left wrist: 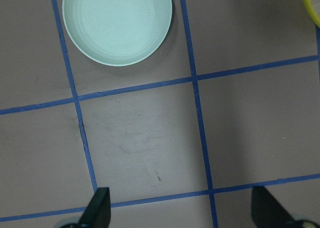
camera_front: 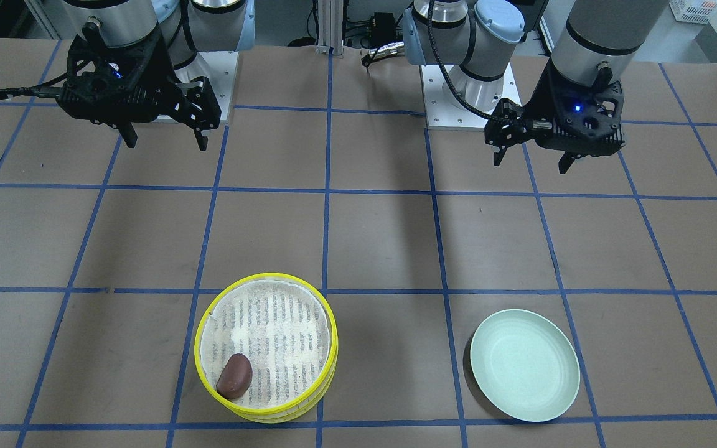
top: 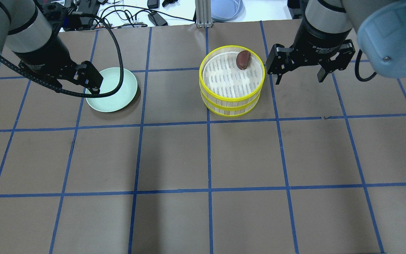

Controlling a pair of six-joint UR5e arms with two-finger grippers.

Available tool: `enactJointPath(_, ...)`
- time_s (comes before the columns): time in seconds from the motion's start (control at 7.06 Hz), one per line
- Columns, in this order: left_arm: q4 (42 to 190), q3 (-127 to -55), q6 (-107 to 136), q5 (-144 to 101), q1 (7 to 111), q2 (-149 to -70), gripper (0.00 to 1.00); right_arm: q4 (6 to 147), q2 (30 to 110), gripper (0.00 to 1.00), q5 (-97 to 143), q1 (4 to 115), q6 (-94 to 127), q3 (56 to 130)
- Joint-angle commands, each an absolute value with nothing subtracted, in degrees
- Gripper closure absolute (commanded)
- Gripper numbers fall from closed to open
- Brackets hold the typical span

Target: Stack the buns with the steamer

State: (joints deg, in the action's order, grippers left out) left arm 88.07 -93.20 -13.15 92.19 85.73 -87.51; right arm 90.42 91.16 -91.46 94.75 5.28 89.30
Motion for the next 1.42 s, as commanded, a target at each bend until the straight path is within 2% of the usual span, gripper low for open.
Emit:
enactJointPath(0.0,87.98,-93.16,-13.18,91.67,85.87,-87.71,0.0,91.31,91.14,0.0,-91.49,94.75,5.19,89.3)
enactJointPath(1.28,87.98,-93.25,-13.89,91.93,86.31,-87.98,0.0,91.23,91.14,0.0,-91.32,94.75,5.27,89.65)
